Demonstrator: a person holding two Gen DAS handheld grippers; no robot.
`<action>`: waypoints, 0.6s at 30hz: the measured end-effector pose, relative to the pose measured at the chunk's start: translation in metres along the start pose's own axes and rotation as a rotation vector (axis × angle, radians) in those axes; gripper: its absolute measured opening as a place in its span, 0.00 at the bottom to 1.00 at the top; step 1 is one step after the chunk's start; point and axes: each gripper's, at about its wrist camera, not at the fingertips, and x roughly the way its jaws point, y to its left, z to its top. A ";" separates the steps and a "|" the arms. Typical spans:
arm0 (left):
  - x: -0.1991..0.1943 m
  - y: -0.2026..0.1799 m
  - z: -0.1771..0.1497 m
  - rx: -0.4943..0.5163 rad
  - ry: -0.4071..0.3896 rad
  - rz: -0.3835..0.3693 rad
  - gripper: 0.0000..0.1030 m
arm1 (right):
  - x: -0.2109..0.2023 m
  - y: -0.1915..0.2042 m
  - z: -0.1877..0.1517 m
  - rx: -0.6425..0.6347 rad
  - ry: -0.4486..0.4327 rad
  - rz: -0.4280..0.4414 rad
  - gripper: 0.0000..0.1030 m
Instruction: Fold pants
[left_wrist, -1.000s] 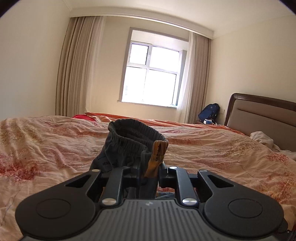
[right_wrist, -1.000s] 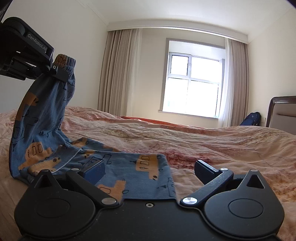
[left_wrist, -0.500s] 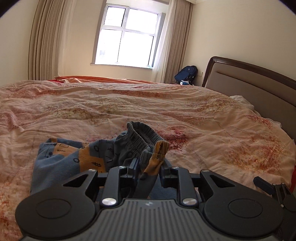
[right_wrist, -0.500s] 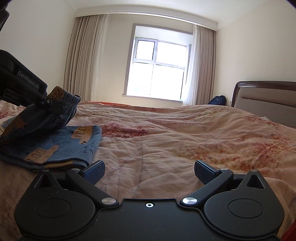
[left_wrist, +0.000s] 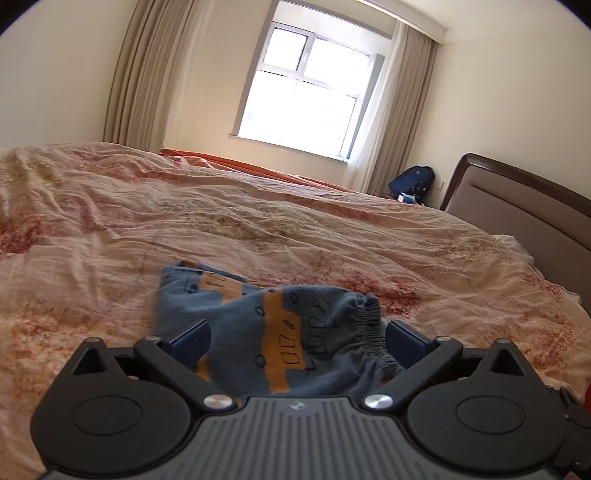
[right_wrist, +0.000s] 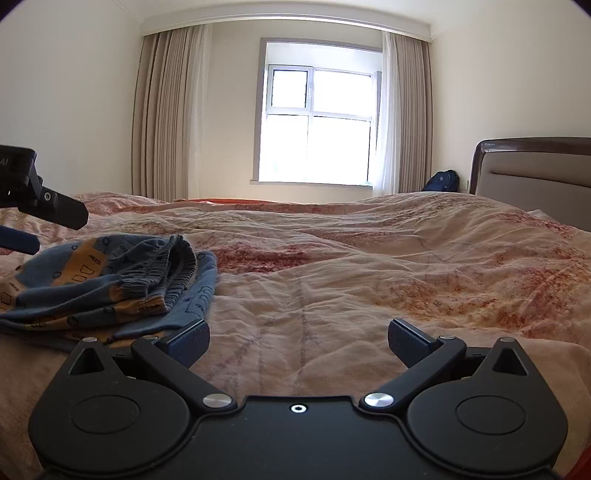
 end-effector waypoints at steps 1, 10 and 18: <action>-0.002 0.008 -0.001 -0.004 -0.008 0.042 0.99 | -0.001 0.001 0.003 0.020 -0.006 0.032 1.00; 0.004 0.068 -0.026 -0.096 0.087 0.229 0.99 | 0.009 0.041 0.024 0.110 0.025 0.314 1.00; -0.005 0.064 -0.043 -0.045 0.052 0.202 0.99 | 0.031 0.068 0.025 0.217 0.181 0.459 1.00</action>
